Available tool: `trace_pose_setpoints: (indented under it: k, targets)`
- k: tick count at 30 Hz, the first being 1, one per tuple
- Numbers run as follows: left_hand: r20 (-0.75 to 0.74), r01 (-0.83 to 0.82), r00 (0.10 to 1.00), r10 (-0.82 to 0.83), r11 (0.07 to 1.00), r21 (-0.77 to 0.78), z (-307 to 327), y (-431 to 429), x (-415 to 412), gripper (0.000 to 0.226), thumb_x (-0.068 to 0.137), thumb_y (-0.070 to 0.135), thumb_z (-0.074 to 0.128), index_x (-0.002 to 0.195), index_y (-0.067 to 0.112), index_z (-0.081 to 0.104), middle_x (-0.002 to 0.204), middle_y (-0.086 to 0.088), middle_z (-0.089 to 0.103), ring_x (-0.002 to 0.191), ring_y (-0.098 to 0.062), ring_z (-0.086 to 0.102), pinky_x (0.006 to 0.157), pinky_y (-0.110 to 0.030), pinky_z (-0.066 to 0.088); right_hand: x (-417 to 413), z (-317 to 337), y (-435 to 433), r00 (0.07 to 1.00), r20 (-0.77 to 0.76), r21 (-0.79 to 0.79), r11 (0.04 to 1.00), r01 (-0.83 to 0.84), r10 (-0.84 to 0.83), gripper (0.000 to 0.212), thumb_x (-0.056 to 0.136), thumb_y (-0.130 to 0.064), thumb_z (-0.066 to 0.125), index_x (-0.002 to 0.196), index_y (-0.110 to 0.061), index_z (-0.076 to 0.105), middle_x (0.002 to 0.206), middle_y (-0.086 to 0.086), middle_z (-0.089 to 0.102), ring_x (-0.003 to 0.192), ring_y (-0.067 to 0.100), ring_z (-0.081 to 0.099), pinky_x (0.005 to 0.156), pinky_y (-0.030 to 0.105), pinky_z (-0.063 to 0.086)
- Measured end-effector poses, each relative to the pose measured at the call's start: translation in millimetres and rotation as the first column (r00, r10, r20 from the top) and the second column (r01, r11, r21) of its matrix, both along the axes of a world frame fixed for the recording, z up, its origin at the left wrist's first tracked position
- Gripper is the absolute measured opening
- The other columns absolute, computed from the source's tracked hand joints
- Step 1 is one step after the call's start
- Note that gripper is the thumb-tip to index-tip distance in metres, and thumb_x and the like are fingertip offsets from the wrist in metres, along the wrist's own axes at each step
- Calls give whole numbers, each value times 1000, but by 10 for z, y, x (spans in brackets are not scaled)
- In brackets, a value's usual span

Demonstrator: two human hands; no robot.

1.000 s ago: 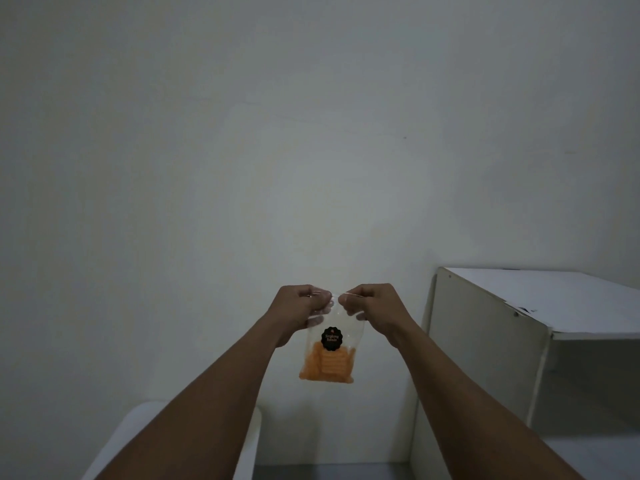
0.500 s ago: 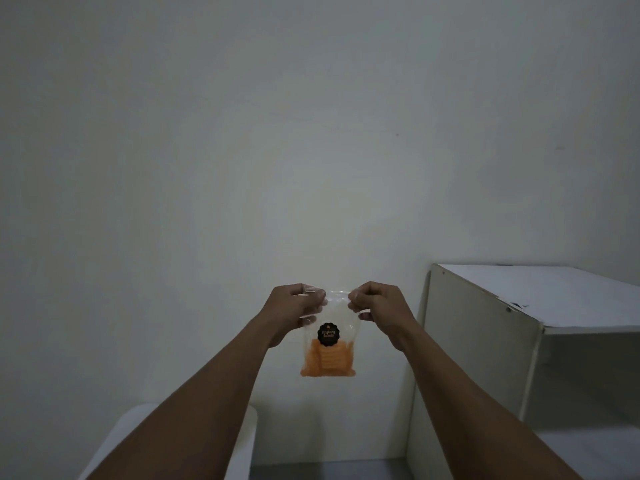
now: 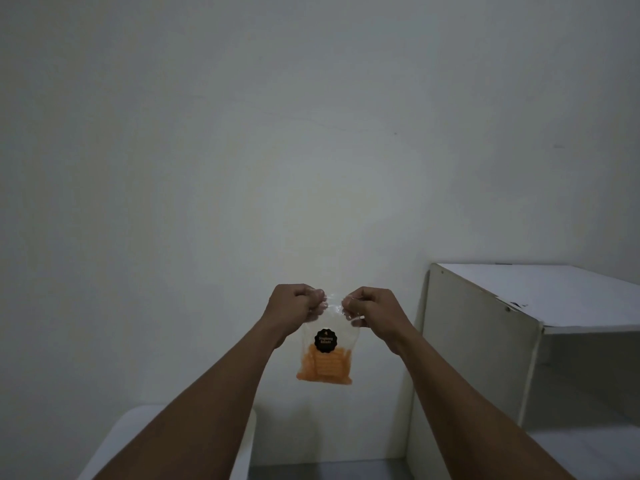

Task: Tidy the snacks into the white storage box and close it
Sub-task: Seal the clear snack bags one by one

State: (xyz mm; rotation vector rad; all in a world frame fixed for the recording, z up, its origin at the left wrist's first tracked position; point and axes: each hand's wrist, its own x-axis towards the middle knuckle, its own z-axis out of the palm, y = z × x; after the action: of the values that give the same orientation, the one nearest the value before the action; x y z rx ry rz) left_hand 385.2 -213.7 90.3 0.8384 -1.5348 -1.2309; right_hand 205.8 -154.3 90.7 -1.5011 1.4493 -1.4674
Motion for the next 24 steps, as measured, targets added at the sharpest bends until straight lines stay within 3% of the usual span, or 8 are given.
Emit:
trace_pose_setpoints:
  k: [4,9,12,17,24]
  targets:
    - [37,-50,998,53,996,-79,-13,-28,-20,16,89,16,69,86,1,75,83,-15,75,72,-19,67,77,-33,60,50,-7,10,998,24,17,999,-51,50,14,89,-16,69,92,-3,72,82,8,74,74,14,69,68,29,56]
    - [12,51,999,-51,999,3,-42,27,-73,21,90,20,69,97,0,72,94,-14,75,79,-16,70,75,-29,60,-2,34,-26,997,-81,-43,999,2,-6,15,89,-11,68,86,3,71,77,15,72,66,18,65,66,28,56]
    - [9,25,1000,-25,1000,-1,-51,-4,-74,16,89,13,69,97,-1,72,95,-16,75,80,-17,70,76,-29,59,-9,-5,-30,996,-89,-75,997,22,-28,14,89,-10,70,89,3,72,78,16,73,65,17,66,63,24,57]
    - [71,-39,997,42,998,-46,-52,-99,-24,11,87,10,71,88,-1,74,87,-19,74,69,-16,69,70,-26,59,-40,-115,-19,997,43,-10,998,-60,61,14,91,-3,66,101,6,71,86,18,74,73,19,71,72,31,61]
    - [54,-28,998,28,1000,-7,-86,-95,-25,14,87,15,72,90,1,74,87,-13,75,74,-15,69,78,-32,60,-45,-101,-40,999,3,-8,999,-36,36,9,90,-2,67,92,5,72,84,23,73,70,23,71,76,38,62]
